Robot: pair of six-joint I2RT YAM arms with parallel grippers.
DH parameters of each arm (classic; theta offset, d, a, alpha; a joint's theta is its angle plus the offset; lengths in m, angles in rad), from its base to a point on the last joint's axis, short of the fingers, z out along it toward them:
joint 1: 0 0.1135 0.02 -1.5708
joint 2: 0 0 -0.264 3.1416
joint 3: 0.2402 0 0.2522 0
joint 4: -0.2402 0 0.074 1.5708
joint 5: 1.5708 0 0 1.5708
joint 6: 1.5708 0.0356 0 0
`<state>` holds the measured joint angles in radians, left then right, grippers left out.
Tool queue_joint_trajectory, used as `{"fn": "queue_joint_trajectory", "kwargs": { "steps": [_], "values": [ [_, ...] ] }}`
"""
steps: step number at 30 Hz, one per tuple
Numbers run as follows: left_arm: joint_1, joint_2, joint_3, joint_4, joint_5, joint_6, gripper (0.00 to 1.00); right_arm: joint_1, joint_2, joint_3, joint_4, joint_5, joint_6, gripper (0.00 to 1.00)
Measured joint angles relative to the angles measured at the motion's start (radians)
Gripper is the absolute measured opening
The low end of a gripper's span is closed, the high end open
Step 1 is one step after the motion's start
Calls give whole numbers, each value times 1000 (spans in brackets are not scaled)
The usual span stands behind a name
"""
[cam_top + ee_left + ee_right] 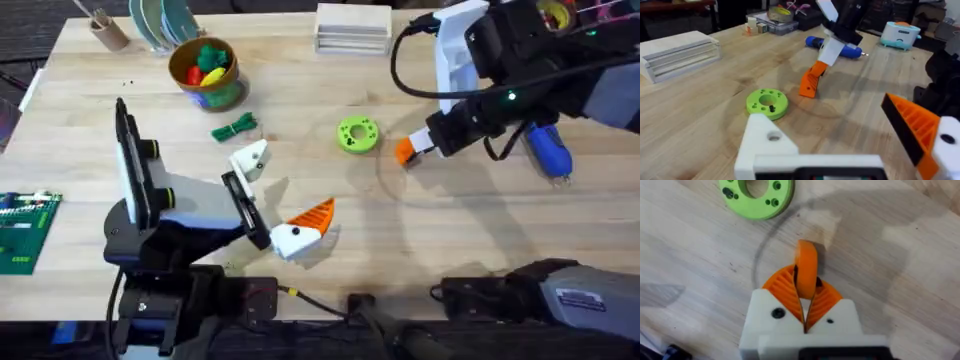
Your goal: Pick up the gripper from the table and insert it into the empty holder that is missing its gripper. Then pick up a screw, insert it into the mounting hole, and use the screwdriver to tighten it. Finally, clean up the table by picking up the vegetable and placing it into the bucket.
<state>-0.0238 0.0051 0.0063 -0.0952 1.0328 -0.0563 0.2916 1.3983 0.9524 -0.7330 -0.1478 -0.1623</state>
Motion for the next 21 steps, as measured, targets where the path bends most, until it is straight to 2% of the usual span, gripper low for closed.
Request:
{"fn": "queue_joint_trajectory", "kwargs": {
  "steps": [12,16,21],
  "values": [
    [0,0,0,0,0,0,993,0,-12,0,-1,0,1,15],
    [0,0,0,0,0,0,992,0,-74,20,-4,-7,1,14],
    [0,0,0,0,0,0,992,0,-190,92,0,-72,2,14]
  ]
}}
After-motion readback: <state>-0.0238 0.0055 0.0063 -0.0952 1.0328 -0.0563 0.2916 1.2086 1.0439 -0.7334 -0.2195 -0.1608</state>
